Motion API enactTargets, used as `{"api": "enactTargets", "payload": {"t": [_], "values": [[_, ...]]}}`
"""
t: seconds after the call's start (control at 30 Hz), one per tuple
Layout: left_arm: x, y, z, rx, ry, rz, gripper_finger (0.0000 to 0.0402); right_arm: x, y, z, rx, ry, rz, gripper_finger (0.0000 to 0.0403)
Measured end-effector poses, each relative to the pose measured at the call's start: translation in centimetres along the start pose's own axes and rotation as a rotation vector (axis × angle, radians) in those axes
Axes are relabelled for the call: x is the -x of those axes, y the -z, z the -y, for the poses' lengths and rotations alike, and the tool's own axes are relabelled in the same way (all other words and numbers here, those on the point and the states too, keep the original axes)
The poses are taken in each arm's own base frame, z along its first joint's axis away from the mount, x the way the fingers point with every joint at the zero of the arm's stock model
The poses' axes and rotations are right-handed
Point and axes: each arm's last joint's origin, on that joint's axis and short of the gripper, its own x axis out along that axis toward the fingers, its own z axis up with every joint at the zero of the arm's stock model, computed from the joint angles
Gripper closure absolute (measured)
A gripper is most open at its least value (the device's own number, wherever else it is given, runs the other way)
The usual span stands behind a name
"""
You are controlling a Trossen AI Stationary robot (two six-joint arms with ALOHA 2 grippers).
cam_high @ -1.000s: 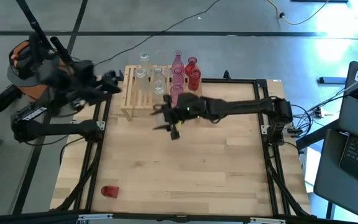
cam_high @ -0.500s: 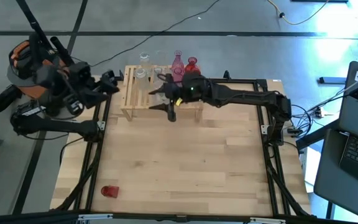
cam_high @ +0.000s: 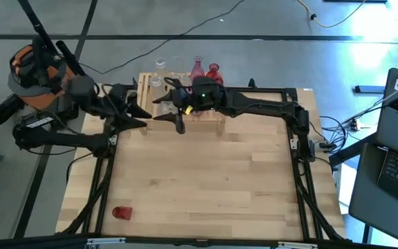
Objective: Sort vases onto shelf
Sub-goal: Put the transparent vase on the shelf aligned with the other transparent vases on the left
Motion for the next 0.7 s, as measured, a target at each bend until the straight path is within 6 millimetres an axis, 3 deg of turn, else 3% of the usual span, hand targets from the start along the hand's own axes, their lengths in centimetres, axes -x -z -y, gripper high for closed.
{"api": "enactTargets", "payload": {"t": [0.2,0.4,0.7], "values": [[0.7,2.4,-0.8,-0.111,-0.264,-0.162,0.0214,-0.1,0.5,-0.1,-0.016,-0.013,-0.063,0.0201],[0.3,3.4,-1.3,-0.220,-0.406,-0.254,0.0214,-0.1,0.5,-0.1,-0.037,-0.036,-0.058,0.0201],[-1.8,3.2,-1.8,-0.313,-0.341,-0.272,0.0214,0.0,1.0,0.0,-0.055,-0.030,-0.108,0.0201]]}}
